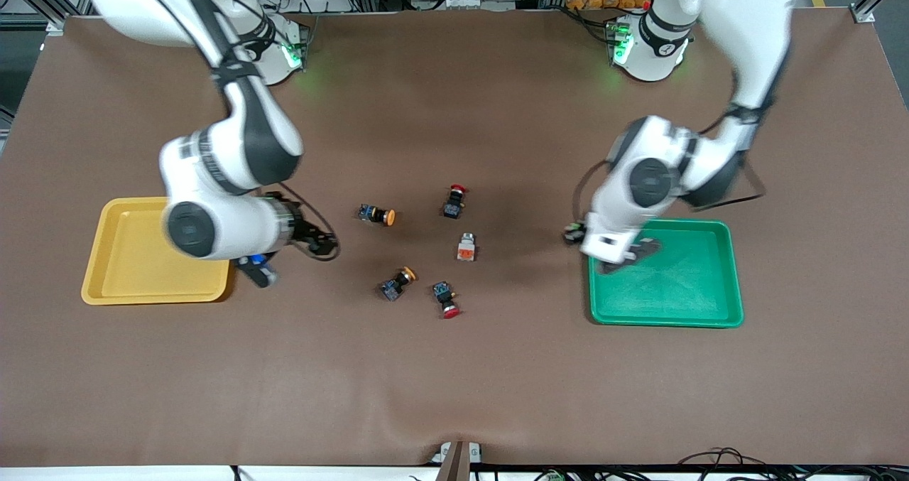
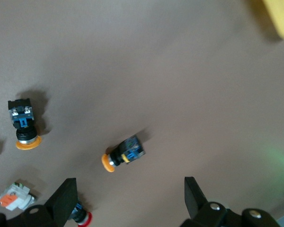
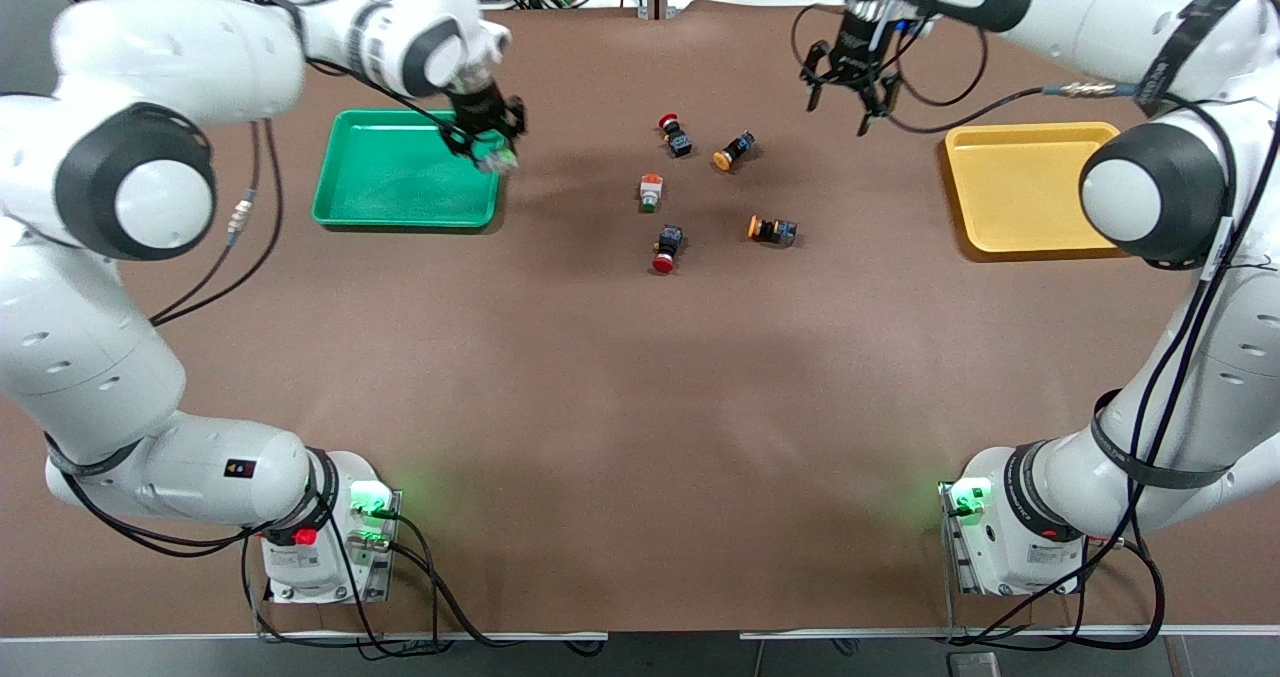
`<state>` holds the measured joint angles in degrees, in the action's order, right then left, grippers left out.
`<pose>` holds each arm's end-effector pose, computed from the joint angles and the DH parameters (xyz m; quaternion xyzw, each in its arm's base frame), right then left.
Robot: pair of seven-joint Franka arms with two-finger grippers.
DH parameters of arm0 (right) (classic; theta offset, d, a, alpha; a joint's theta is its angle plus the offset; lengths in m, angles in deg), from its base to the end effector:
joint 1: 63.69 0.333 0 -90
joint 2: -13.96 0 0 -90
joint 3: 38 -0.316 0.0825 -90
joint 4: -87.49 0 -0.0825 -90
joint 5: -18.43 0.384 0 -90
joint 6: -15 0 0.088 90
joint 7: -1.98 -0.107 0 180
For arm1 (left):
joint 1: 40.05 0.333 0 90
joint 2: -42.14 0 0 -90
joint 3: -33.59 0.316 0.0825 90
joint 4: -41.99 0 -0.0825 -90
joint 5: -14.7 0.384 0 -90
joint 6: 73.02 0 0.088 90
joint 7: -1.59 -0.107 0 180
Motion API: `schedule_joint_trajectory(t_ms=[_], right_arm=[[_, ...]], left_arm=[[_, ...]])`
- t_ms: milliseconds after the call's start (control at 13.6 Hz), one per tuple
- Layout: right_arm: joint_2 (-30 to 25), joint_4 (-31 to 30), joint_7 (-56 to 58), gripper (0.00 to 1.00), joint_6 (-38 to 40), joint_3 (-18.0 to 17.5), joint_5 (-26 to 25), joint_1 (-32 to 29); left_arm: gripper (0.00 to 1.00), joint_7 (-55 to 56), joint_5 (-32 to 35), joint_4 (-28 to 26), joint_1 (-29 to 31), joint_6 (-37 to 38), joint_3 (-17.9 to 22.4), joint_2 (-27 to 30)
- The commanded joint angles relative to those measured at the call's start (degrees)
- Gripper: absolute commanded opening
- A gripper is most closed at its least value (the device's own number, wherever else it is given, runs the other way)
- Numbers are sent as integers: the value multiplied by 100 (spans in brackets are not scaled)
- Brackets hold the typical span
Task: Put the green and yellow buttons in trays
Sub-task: 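Carry the green button toward the green tray while the right gripper reaches buttons, then release the green button in the green tray while the right gripper grasps yellow-cap button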
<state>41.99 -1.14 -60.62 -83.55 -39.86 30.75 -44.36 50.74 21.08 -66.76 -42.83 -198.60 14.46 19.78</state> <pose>0.6026 0.2519 0.3479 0.9059 -0.3778 -0.1899 0.0225 0.5788 -0.2172 0.3006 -0.9766 -0.2112 0.0402 0.0056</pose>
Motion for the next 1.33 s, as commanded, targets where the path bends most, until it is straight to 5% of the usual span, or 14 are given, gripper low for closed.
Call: schedule_joint_trajectory(t_ms=[0, 221, 810, 1105, 1178, 1252], right_arm=[[9, -434, -400, 100, -321, 45, 69, 175], [18, -1145, -1464, 100, -1163, 45, 8, 395], [115, -1964, -1553, 100, -2520, 19, 17, 492], [255, -2070, -1823, 100, -2791, -209, 69, 571], [256, -2166, -2026, 100, -2914, -270, 61, 598], [264, -2202, -2080, 100, -3029, -297, 60, 624]], left_arm=[[0, -430, 109, 28, 548, 156, -65, 179], [0, -1046, 109, 178, 1146, 341, -65, 109], [1, -1636, 109, 240, 1701, 324, -38, -84], [33, -1654, 284, 309, 1781, 113, -38, -277], [55, -1628, 346, 379, 1772, 113, -38, -347], [94, -1619, 347, 424, 1772, 104, -30, -418]])
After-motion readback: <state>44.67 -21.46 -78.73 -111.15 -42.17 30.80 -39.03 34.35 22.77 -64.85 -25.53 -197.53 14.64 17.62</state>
